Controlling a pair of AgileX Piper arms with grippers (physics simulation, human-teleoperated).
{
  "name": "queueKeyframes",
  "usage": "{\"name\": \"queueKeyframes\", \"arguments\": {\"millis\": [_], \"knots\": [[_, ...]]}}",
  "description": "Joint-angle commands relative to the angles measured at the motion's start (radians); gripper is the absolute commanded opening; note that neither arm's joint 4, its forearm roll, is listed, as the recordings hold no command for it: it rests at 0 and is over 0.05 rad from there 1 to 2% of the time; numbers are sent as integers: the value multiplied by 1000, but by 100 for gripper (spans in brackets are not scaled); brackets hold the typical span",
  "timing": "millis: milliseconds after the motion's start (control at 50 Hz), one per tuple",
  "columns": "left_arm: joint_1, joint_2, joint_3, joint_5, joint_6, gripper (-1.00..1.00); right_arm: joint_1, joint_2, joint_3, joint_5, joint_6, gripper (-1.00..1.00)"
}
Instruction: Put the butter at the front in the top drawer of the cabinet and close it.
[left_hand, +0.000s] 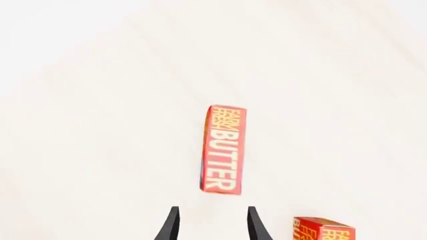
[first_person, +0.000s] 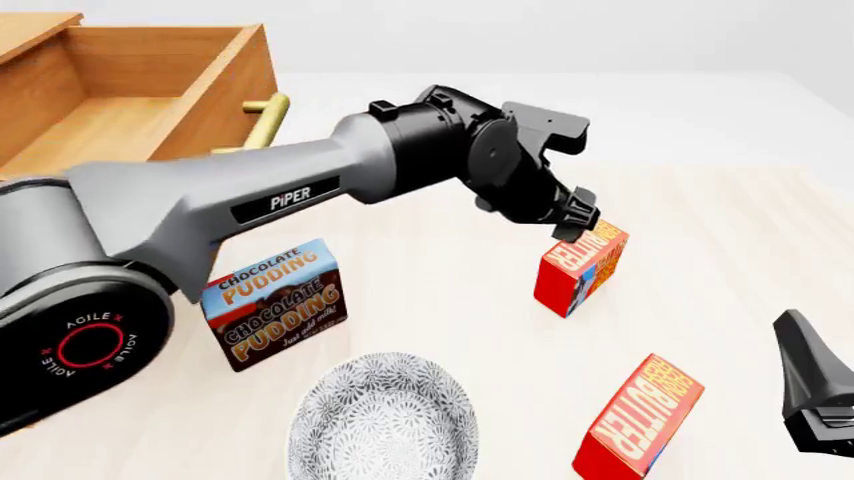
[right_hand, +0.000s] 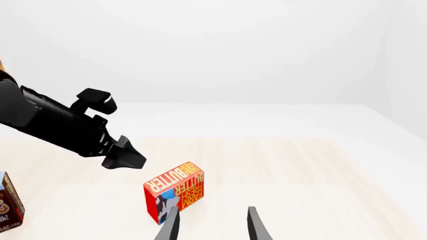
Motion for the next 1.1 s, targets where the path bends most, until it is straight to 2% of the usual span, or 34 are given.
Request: {"name": "queueKeyframes", "arguments": {"millis": [20, 440, 1100], "knots": [[-4, 56, -32, 4, 9, 100, 0, -1, 0, 0, 1, 100], [-23, 156, -123, 52, 25, 100, 0, -1, 0, 0, 1, 100], [-35, 308, -350, 170, 61, 100, 0, 0, 0, 0, 0, 100]]}}
